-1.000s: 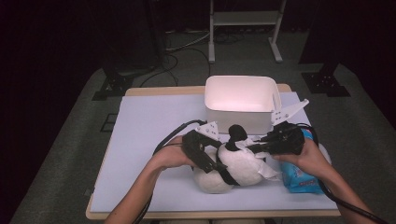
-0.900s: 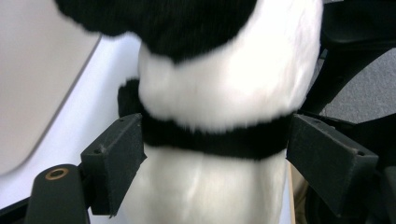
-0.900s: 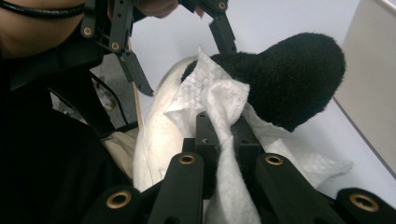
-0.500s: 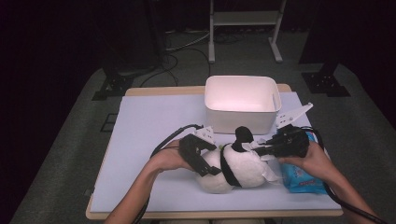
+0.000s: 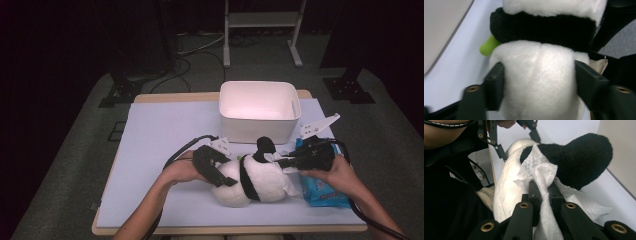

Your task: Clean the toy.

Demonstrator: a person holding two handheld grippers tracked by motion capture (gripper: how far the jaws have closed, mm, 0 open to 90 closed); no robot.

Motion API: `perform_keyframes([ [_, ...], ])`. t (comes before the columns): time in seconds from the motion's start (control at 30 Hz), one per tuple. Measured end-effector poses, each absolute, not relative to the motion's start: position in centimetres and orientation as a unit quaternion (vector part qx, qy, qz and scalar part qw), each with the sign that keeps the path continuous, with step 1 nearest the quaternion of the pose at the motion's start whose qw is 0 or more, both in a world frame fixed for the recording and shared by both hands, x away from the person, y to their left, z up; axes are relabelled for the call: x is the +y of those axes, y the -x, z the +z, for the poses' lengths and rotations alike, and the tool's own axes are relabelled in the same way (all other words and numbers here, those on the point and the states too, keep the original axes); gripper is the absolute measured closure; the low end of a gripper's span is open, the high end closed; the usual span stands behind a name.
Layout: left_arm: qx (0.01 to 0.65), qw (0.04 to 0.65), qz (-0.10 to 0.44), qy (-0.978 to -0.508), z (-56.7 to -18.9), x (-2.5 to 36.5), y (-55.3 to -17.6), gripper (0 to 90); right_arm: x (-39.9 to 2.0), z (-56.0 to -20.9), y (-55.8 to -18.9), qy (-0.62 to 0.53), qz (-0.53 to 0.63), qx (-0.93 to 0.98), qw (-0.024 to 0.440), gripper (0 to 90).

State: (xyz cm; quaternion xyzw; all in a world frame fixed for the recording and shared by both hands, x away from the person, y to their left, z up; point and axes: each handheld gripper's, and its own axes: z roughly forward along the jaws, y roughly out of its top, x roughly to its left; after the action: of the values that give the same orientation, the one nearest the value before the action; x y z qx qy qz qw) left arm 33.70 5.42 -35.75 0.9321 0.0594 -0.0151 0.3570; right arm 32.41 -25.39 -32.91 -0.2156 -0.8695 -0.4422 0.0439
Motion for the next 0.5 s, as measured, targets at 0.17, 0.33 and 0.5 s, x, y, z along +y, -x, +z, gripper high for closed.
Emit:
perform_keyframes([
  [0.17, 0.063, 0.360, -0.007, -0.931, -35.2, 5.4, -33.8, 40.9, -25.7, -32.7, -32.5, 0.218, -0.448, -0.867, 0.036, 83.7],
  [0.33, 0.067, 0.349, 0.014, -0.934, -34.2, 6.0, -34.1, 42.4, -25.6, -33.0, -32.8, 0.225, -0.443, -0.868, 0.024, 83.7],
  [0.5, 0.065, 0.320, 0.038, -0.944, -33.5, 7.0, -34.2, 42.4, -24.3, -34.4, -33.9, 0.232, -0.442, -0.865, 0.042, 83.7],
])
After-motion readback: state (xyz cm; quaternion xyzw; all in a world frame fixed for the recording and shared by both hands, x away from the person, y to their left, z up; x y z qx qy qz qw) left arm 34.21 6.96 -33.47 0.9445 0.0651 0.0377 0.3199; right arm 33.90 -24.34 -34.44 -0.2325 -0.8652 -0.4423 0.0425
